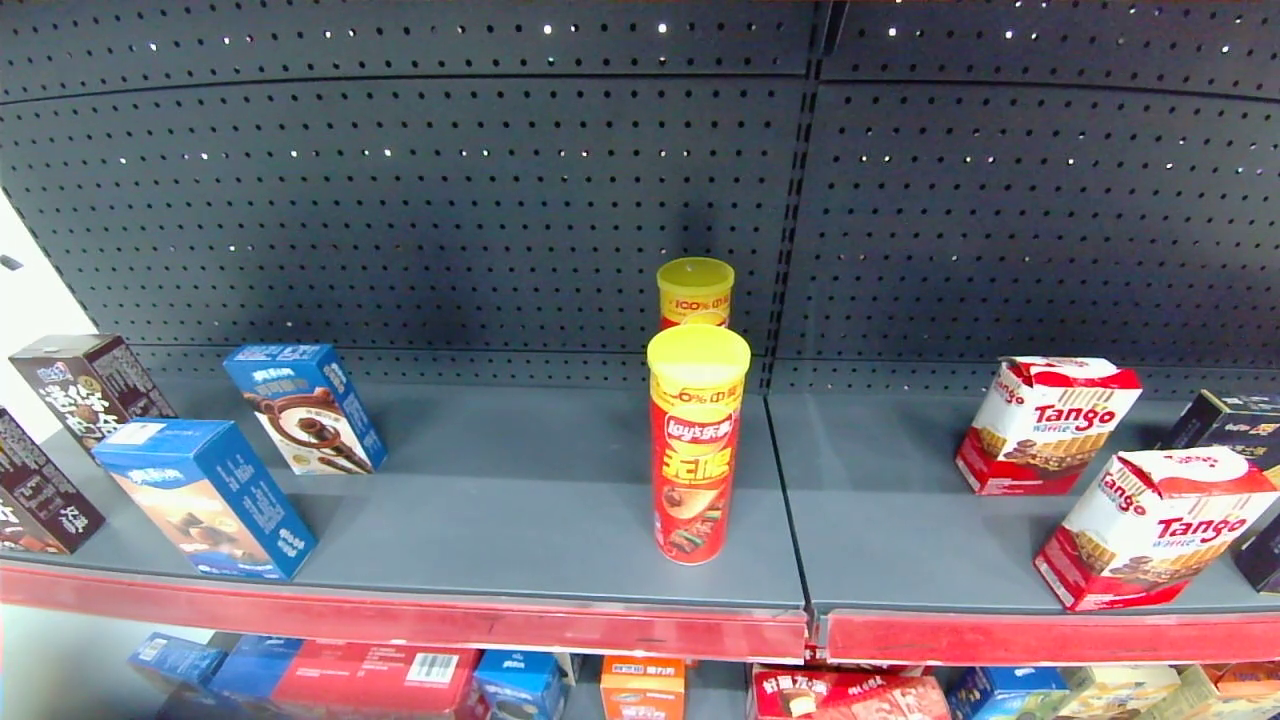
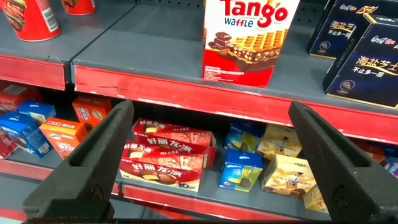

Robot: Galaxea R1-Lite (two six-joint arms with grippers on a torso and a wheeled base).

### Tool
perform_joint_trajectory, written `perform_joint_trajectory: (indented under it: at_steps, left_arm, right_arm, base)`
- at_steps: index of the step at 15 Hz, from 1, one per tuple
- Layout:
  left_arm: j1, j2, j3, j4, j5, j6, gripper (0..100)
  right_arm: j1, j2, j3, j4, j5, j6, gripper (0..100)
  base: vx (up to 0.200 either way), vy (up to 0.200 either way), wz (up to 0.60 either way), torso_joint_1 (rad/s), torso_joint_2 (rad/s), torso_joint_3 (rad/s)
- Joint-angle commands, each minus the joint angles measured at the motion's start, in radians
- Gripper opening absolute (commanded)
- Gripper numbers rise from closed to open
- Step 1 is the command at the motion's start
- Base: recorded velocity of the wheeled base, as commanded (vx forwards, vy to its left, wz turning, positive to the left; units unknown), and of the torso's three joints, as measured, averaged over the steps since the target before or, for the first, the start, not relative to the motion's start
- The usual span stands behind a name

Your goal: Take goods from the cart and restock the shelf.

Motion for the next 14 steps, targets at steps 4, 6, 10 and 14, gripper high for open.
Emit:
perform_joint_trajectory:
  at_steps: [4,6,10,14]
  left_arm:
    - [0.001,0.003,0.0,0.0,0.0,0.002,100]
    - [0.001,0.003,0.0,0.0,0.0,0.002,100]
    - [0.001,0.003,0.0,0.0,0.0,0.002,100]
    - [-0.001,0.003,0.0,0.0,0.0,0.002,100]
  right_arm:
    - [0.0,0.001,0.001,-0.001,0.0,-0.005,100]
    - [0.0,0.001,0.001,-0.001,0.002,-0.006,100]
    - [0.0,0.001,0.001,-0.001,0.003,-0.012,100]
    - [0.0,0.001,0.0,0.001,0.003,-0.005,100]
  base:
    - [0.0,0.0,0.0,0.0,0.0,0.0]
    - [0.0,0.0,0.0,0.0,0.0,0.0]
    - [0.0,0.0,0.0,0.0,0.0,0.0]
    - [0.0,0.0,0.0,0.0,0.0,0.0]
